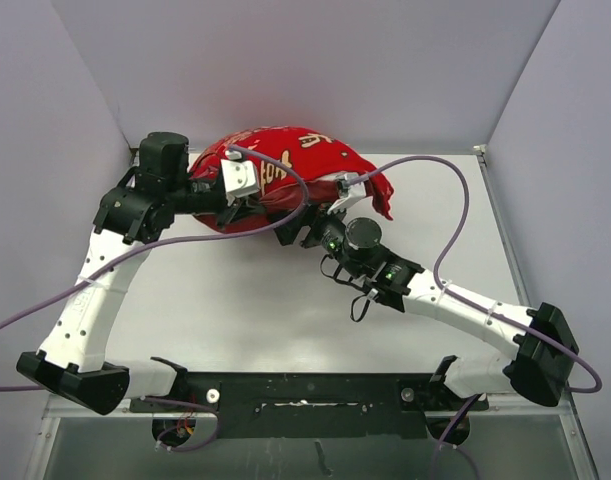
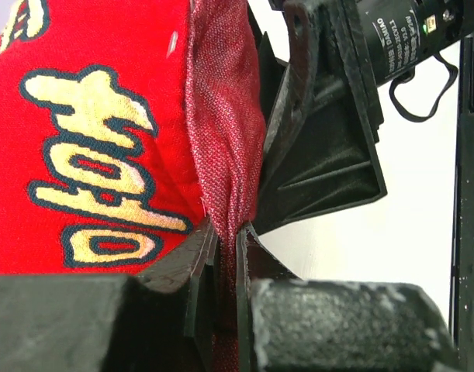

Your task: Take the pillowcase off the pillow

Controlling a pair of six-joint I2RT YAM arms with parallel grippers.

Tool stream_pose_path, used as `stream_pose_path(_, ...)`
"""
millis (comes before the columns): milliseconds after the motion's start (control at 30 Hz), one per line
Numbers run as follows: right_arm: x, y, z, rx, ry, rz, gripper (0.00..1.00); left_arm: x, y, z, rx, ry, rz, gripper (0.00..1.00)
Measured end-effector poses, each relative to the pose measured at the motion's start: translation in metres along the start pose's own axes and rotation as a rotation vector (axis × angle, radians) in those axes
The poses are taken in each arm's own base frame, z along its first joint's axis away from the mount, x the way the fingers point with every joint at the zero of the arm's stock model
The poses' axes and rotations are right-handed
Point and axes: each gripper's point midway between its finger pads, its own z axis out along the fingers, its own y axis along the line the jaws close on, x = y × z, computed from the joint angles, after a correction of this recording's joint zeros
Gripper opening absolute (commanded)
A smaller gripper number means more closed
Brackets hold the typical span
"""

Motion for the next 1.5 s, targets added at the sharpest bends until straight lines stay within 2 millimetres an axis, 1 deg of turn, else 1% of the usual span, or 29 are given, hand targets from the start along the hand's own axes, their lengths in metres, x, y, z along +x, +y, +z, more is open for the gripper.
stream_pose_path(100, 0.002, 0.002, 0.000, -0.027, 0.007, 0.036, 0.58, 0.001, -0.003, -0.003, 0.006, 0.019, 0.003, 0.13)
stream_pose_path(133, 0.002, 0.003, 0.000, -0.035, 0.008, 0.045, 0.52, 0.001, -0.004, -0.005, 0.005, 0.024, 0.004, 0.19)
stream_pose_path(200, 0.001, 0.004, 0.000, -0.045, 0.010, 0.057, 0.32, -0.004, -0.008, -0.011, 0.010, 0.028, 0.001, 0.35)
stream_pose_path(233, 0.001, 0.004, 0.000, -0.046, 0.012, 0.060, 0.25, -0.008, -0.012, -0.014, 0.021, 0.023, -0.004, 0.43)
stream_pose_path(300, 0.002, 0.002, 0.002, -0.043, 0.016, 0.052, 0.14, -0.019, -0.023, -0.021, 0.052, 0.009, -0.020, 0.55)
stream_pose_path(367, 0.001, 0.002, 0.004, -0.045, 0.014, 0.046, 0.09, -0.032, -0.035, -0.030, 0.084, -0.006, -0.040, 0.61)
stream_pose_path(400, -0.001, 0.004, 0.005, -0.048, 0.011, 0.041, 0.07, -0.038, -0.038, -0.034, 0.091, -0.014, -0.043, 0.62)
stream_pose_path(433, -0.003, 0.006, 0.006, -0.054, 0.008, 0.034, 0.06, -0.047, -0.041, -0.039, 0.097, -0.025, -0.046, 0.62)
stream_pose_path(533, -0.004, 0.009, 0.006, -0.062, 0.006, 0.011, 0.04, -0.067, -0.041, -0.049, 0.081, -0.053, -0.033, 0.55)
stream_pose_path(600, -0.003, 0.013, 0.005, -0.070, 0.014, -0.014, 0.03, -0.074, -0.036, -0.053, 0.047, -0.058, -0.019, 0.53)
stream_pose_path(767, 0.007, 0.028, 0.001, -0.097, 0.054, -0.078, 0.02, -0.072, -0.008, -0.050, -0.074, -0.042, 0.023, 0.53)
stream_pose_path(900, 0.011, 0.039, 0.001, -0.116, 0.072, -0.114, 0.01, -0.068, 0.005, -0.048, -0.125, -0.021, 0.033, 0.53)
stream_pose_path(967, 0.013, 0.041, 0.001, -0.120, 0.078, -0.127, 0.01, -0.067, 0.013, -0.049, -0.160, -0.010, 0.050, 0.46)
stream_pose_path(1067, 0.015, 0.041, 0.000, -0.120, 0.087, -0.139, 0.00, -0.060, 0.027, -0.047, -0.216, 0.016, 0.072, 0.27)
stream_pose_path(1100, 0.016, 0.041, 0.000, -0.119, 0.089, -0.142, 0.00, -0.056, 0.033, -0.046, -0.239, 0.028, 0.078, 0.23)
stream_pose_path(1133, 0.016, 0.041, 0.000, -0.120, 0.089, -0.145, 0.00, -0.050, 0.040, -0.044, -0.265, 0.043, 0.082, 0.22)
stream_pose_path(1167, 0.016, 0.041, 0.000, -0.120, 0.089, -0.147, 0.00, -0.045, 0.046, -0.042, -0.284, 0.054, 0.084, 0.24)
stream_pose_path(1200, 0.016, 0.041, 0.000, -0.120, 0.090, -0.148, 0.00, -0.040, 0.051, -0.039, -0.302, 0.066, 0.088, 0.28)
stream_pose_path(1267, 0.017, 0.042, 0.001, -0.117, 0.093, -0.153, 0.00, -0.033, 0.058, -0.034, -0.321, 0.078, 0.094, 0.38)
stream_pose_path(1333, 0.018, 0.042, 0.004, -0.114, 0.096, -0.158, 0.00, -0.030, 0.062, -0.032, -0.334, 0.081, 0.097, 0.49)
stream_pose_path(1367, 0.019, 0.043, 0.005, -0.112, 0.099, -0.159, 0.00, -0.032, 0.063, -0.033, -0.339, 0.078, 0.102, 0.53)
stream_pose_path(1500, 0.022, 0.048, 0.006, -0.115, 0.107, -0.170, 0.00, -0.040, 0.070, -0.036, -0.376, 0.052, 0.114, 0.54)
